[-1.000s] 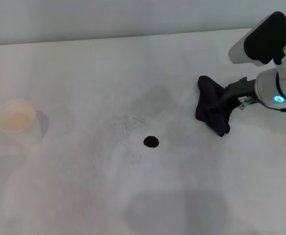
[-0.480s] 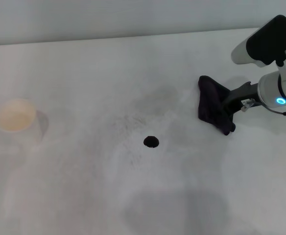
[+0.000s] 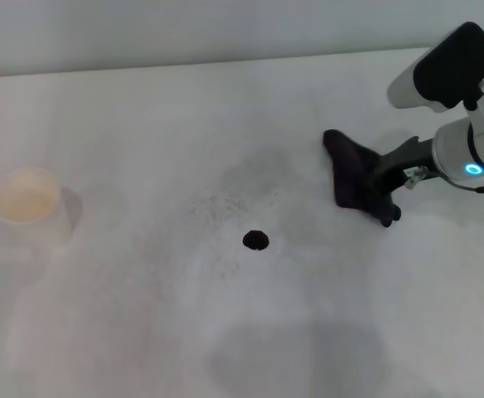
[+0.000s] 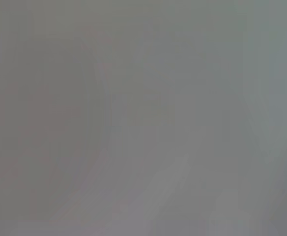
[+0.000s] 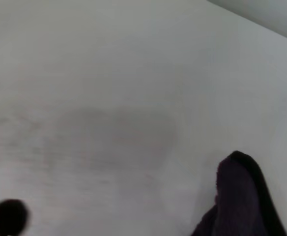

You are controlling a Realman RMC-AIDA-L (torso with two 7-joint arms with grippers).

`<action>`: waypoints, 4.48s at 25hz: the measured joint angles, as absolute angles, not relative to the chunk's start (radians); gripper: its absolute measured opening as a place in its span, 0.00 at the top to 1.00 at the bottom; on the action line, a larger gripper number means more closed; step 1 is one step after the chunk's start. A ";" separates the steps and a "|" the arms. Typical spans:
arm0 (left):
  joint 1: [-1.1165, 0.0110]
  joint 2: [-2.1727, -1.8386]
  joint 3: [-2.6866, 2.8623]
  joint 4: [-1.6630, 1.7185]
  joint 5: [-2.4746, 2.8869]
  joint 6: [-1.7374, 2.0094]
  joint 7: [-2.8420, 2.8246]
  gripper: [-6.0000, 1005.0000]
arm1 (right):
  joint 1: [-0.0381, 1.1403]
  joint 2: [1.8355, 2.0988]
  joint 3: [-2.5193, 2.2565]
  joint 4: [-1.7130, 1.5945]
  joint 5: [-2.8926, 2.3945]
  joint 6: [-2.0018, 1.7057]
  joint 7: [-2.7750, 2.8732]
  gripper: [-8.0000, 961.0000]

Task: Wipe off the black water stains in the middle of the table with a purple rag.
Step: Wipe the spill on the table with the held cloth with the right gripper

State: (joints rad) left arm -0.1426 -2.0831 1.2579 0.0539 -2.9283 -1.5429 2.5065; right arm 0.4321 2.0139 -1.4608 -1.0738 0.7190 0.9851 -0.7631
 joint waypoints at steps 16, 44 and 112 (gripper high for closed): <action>-0.161 -2.083 1.258 0.053 -2.928 -1.537 2.507 0.12 | 0.493 2.024 -1.670 -1.035 1.046 1.101 -1.067 0.88; -0.175 -2.082 1.231 0.047 -2.928 -1.530 2.512 0.12 | 0.599 2.025 -1.675 -0.899 1.080 0.908 -1.057 0.89; -0.189 -2.085 1.224 0.054 -2.928 -1.543 2.506 0.12 | 0.671 2.007 -1.575 -0.783 1.020 0.907 -1.011 0.89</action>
State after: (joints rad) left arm -0.1887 -2.0846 1.2236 0.0542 -2.9283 -1.5433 2.5064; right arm 0.6714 2.0072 -1.5748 -0.7833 1.0204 0.9074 -1.0108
